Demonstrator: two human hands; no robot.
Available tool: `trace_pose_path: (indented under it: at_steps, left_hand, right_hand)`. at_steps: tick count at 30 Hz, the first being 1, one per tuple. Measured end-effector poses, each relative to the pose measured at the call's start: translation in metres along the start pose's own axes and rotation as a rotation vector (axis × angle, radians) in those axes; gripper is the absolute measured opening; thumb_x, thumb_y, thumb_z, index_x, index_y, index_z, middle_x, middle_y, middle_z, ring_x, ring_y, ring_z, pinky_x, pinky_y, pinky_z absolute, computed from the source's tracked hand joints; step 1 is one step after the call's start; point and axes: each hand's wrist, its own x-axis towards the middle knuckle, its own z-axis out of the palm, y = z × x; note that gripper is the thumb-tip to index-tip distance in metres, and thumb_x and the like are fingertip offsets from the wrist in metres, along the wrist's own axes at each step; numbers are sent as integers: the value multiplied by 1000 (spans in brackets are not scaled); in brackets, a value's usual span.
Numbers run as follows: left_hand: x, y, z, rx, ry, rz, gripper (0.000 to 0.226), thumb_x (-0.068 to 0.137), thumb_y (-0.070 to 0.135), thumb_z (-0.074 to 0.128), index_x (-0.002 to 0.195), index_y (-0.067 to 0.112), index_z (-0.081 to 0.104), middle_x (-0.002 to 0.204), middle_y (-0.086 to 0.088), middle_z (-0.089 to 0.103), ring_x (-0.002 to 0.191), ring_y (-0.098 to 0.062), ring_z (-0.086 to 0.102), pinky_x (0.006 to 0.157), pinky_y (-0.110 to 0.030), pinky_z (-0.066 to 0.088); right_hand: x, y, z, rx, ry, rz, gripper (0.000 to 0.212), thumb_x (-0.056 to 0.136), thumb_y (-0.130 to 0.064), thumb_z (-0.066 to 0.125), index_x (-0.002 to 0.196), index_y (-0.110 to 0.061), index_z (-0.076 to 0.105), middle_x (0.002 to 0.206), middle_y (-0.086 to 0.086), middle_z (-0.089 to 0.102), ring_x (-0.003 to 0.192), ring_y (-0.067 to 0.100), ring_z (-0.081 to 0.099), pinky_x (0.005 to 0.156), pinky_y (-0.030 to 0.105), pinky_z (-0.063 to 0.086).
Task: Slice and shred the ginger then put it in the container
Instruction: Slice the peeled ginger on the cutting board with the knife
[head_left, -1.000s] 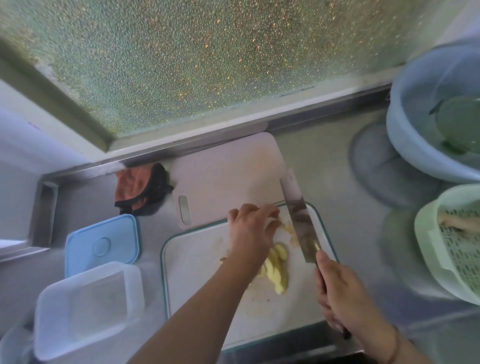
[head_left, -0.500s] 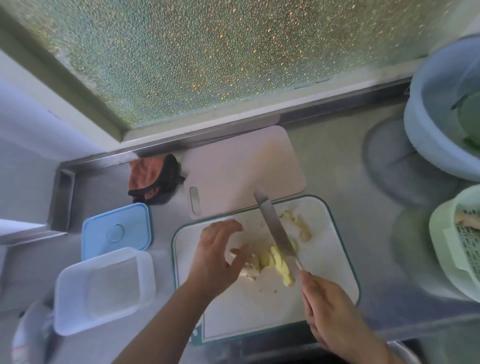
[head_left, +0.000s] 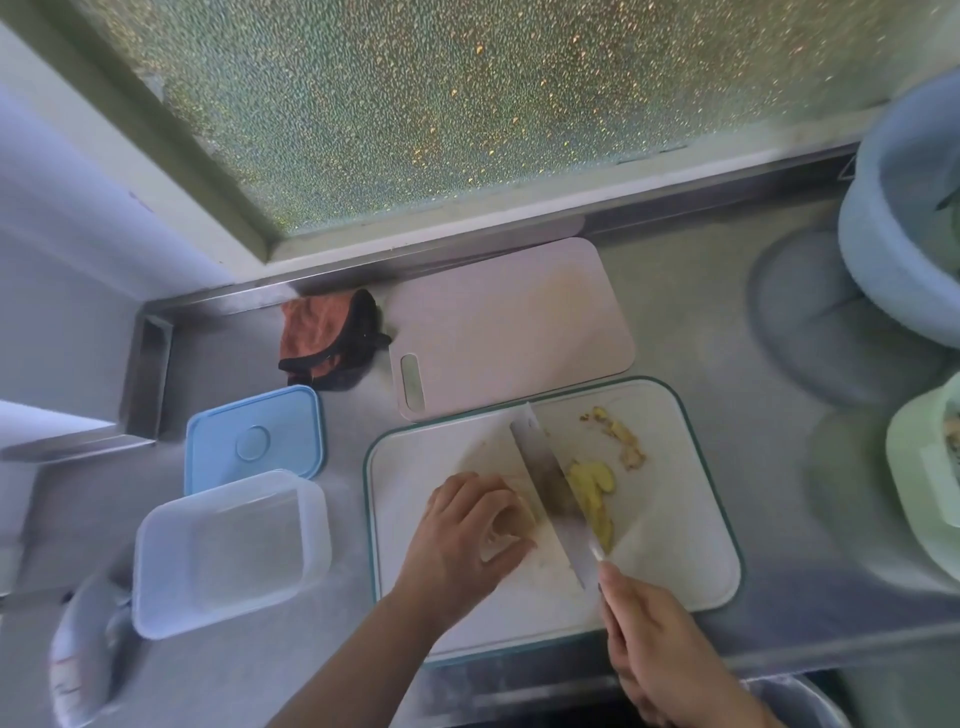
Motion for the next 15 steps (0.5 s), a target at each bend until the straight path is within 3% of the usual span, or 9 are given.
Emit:
trace_pose_path:
  at_steps: [3,6,10,13,15]
  left_hand:
    - [3,1,4,8,57,57,26,88,38,74,103,19,67,113,4,62,101,-20,56,86,-32,53]
    - [9,7,8,14,93,104,21,89,36,73,97,16,72,109,2,64,100,-19,57,85,-30,53]
    - [11,9,12,-20,118,156,18,89,27,77,100,12,74,110,-1,69,105,-21,60,96,-34,51]
    - [13,12,11,-56,113,153,18,86,21,81,99,9,74,108,-4,70,104,-20,62,95,-34,53]
    - [13,13,11,-72,112,143,19,86,21,80,100,7,75,109,-5,70,105,-20,63,95,-33,55]
  right_hand:
    - [1,-1,-7,-32,49,-33,53,93,-55,37,58,-17,48,40,-2,39,32,5,37,35,13,28]
    - [3,-2,-6,-151,124,-171,50,82,-65,32,58,-28,56,44,-4,50,44,7,47,52,24,39]
    - [0,-4,0,-317,117,-268,67,75,-72,23,73,-16,60,65,1,63,67,9,59,71,28,45]
    - [-3,-6,3,-317,129,-296,81,70,-85,13,71,-17,57,64,1,61,67,9,57,67,26,44]
    - [-8,-8,5,-325,143,-298,76,73,-80,17,70,-15,55,64,6,59,69,10,56,67,28,43]
